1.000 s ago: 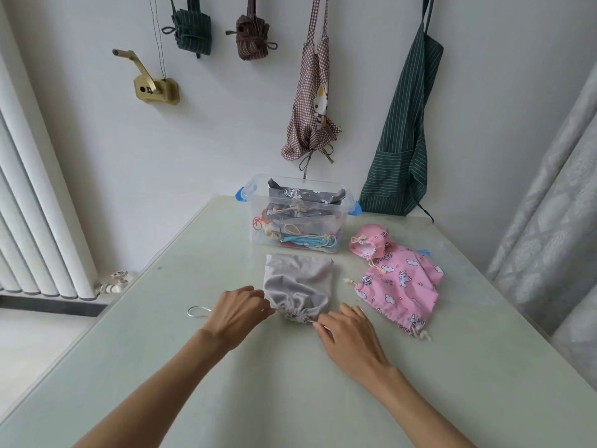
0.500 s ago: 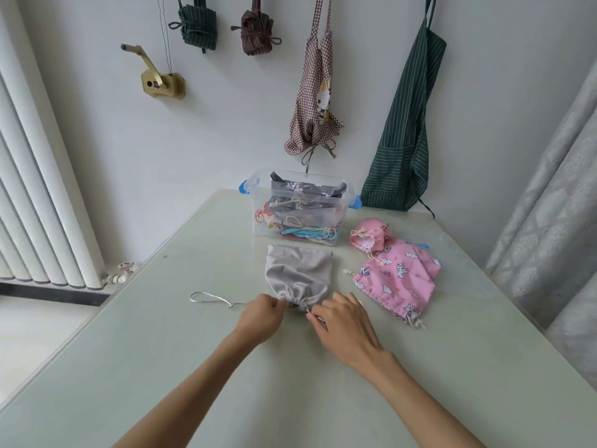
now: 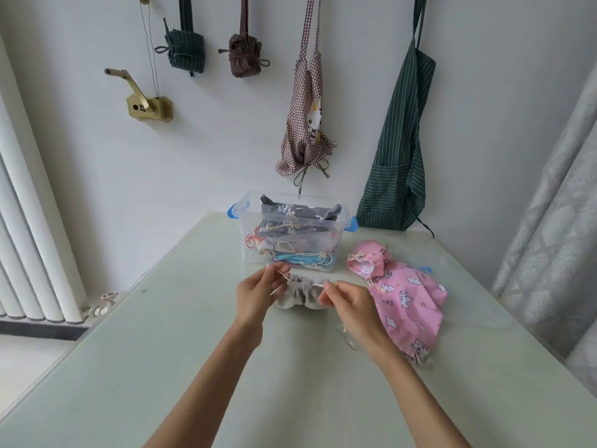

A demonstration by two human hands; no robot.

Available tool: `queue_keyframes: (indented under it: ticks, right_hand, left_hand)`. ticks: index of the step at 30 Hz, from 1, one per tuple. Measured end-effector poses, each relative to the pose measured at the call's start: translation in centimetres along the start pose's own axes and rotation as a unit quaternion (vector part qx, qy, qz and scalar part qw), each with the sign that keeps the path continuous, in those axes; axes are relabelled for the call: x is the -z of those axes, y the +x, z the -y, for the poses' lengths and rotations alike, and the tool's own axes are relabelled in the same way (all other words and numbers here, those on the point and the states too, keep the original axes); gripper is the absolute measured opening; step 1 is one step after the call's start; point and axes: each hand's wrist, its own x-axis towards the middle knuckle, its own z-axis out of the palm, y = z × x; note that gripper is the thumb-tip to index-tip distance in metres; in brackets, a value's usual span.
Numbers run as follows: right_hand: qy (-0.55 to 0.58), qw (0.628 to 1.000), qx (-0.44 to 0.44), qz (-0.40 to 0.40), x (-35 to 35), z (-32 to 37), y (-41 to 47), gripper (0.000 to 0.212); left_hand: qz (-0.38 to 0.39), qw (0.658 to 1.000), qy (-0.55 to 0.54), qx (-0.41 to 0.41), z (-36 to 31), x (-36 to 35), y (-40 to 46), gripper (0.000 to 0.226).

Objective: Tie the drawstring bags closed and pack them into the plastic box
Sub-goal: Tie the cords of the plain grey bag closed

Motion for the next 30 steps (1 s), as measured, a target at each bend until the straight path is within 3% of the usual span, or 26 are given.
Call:
queue_keyframes:
  ticks: [4,9,11,15,19,24,30]
  right_hand:
    - [-0.042,0.994,-0.068,0.07,1.1,-0.1,2.6,0.035]
    - [-0.1,0.953,-0.187,0.218,2.8,-0.9,3.4,0.031]
    - [-0.097,0.941,-0.218,0.241,2.9,-1.3,3.4,0.031]
    - [-0.103,0.946,-0.215,0.22,1.9,-1.5,3.9,0.031]
    - [-0.096,0.949,-0.198,0.225,1.7,-1.2,4.4,0.031]
    - [-0.094,0.946,-0.159,0.265,3.6,0.6,4.2,0.029]
    - [-0.049,0.977,-0.111,0.173,6.7,2.9,3.7,0.038]
  left_hand:
    - [0.041,0.997,-0.053,0.041,-0.8,-0.7,2.8,0.019]
    - [0.123,0.975,0.121,0.139,-0.8,-0.1,4.1,0.019]
    - [0.152,0.965,0.166,0.134,-0.7,0.0,4.4,0.02]
    - [0.164,0.976,0.116,0.077,-0.6,-1.0,4.9,0.022]
    - [0.192,0.974,0.027,0.119,-0.9,-1.8,5.1,0.017]
    - [0.248,0.932,0.253,0.081,-0.6,-1.8,4.8,0.022]
    - [0.307,0.858,0.409,0.035,-0.2,-3.4,4.0,0.017]
